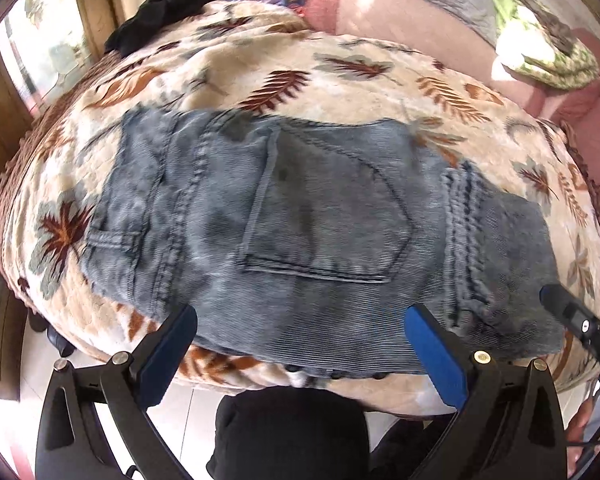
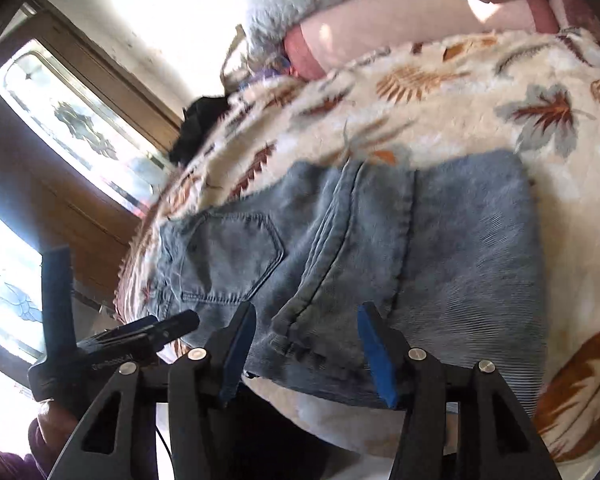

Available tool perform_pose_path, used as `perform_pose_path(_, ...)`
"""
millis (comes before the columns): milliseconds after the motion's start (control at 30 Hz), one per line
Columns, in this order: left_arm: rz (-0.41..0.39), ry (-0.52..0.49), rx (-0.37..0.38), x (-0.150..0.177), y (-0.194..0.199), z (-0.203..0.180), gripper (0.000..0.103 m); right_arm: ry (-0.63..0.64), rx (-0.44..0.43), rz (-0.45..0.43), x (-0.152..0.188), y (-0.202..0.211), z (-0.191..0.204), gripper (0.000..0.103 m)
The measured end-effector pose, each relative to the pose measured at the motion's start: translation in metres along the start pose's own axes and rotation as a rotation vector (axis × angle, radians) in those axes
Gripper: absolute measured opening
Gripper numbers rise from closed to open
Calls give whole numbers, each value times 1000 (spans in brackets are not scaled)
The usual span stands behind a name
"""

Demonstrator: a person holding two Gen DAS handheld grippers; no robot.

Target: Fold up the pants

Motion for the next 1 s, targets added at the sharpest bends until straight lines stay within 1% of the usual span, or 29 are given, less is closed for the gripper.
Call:
perform_pose_path(33, -9, -25, 3, 1, 1, -10, 103, -9, 18, -22, 0, 7, -8, 57)
perform_pose_path(67, -15, -47, 6, 0, 1, -20, 103, -28, 37, -23, 2, 10, -18, 57)
perform_pose_path(167, -43, -123, 3, 0, -4, -52, 103, -147, 69, 46, 17, 1, -53, 54)
perform_pose_path(200, -52, -155, -15, 1, -10, -62, 103, -182, 64, 77, 24, -4, -63, 49)
perform_pose_path(233, -52, -185, -36, 1, -16, -71, 103, -194, 57, 80, 30, -8, -68, 45)
perform_pose_path(267, -48, -214, -53, 3, -23, -79, 103, -183, 59, 52, 30, -5, -69, 44)
perform_pose_path(300, -42, -243, -90, 5, -32, -84, 103, -168, 58, 50, 30, -3, -67, 44)
perform_pose_path(333, -35, -262, -149, 7, -40, -85, 103, -157, 60, 53, 30, -1, -65, 44)
perform_pose_path(367, -28, -263, -164, 9, -45, -85, 103, -152, 52, 45, 30, 1, -65, 44)
perform_pose_path(433, -27, -230, -133, 11, -45, -78, 103, -151, 23, 21, 29, 7, -64, 44)
perform_pose_path(533, 6, -205, -129, 12, -41, -67, 103, -162, 7, 13, 38, 6, -71, 44)
perform_pose_path(567, 2, -202, -135, 13, -37, -62, 103, -160, 7, 2, 38, 5, -70, 44)
perform_pose_path(633, -33, -179, -122, 15, -24, -45, 103, -147, 23, 1, 36, 6, -65, 44)
perform_pose_path(767, -84, -80, -120, 22, 2, 8, 103, -83, 24, -29, 21, 9, -42, 44)
perform_pose_path(867, -119, 24, -147, 30, 20, 61, 103, -31, 18, -31, 9, 1, -23, 44)
perform_pose_path(1000, -136, 221, -164, 43, 31, 134, 103, 23, 27, 6, 5, -29, -5, 44)
Point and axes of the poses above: each gripper's, at about its wrist camera, not at the fingertips, and y roughly against the way its jaws point, z to its left, x to its underside, the point moved 5 cm from there along -y, roughly the way its jaws point, and after that the axes turned 6 degrees about y, right-handed, at the moved point
